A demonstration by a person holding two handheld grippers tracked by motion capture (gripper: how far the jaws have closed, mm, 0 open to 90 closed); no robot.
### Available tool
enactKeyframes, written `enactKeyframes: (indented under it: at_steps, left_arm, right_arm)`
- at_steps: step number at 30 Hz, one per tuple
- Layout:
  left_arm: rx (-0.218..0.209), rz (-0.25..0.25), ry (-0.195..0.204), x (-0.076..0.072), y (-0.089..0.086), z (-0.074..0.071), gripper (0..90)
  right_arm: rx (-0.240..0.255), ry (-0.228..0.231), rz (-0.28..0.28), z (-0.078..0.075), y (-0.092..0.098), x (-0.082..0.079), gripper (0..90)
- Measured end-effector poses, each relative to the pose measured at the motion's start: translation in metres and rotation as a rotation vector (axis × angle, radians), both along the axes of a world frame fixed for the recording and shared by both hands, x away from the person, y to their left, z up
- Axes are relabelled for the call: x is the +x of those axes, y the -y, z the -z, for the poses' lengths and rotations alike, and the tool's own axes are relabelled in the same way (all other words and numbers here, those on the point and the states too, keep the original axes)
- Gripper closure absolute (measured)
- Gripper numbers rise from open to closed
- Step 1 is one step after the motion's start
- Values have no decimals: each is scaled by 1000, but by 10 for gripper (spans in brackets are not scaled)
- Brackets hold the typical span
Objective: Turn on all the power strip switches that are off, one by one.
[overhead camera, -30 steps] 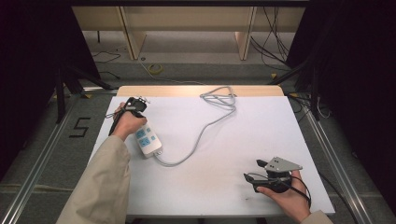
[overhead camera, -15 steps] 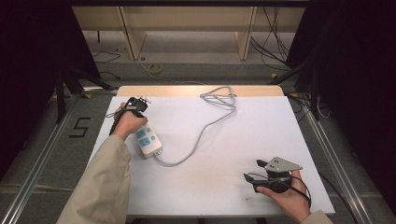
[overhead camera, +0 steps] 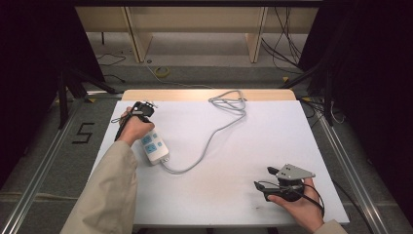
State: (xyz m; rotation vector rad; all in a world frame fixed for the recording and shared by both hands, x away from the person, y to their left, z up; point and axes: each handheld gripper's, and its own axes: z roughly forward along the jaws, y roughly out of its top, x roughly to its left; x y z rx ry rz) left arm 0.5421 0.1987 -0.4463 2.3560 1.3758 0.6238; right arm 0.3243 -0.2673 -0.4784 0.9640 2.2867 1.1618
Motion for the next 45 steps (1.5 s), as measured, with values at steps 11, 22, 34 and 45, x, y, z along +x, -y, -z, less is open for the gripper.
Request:
enactKeyframes:
  at_steps: [11,22,34,45]
  left_arm:
    - [6,-9,-14,2,1,0,900]
    - [15,-8,-18,2,3,0,900]
    - [-4,-12,-14,2,0,1,900]
    - [-58,-2,90,-7,-3,-8,736]
  right_arm:
    - [0,1,-1,0,0,0,280]
    - [-1,1,-2,0,0,0,280]
    - [1,4,-3,0,0,0,280]
    - [-3,5,-1,0,-1,0,280]
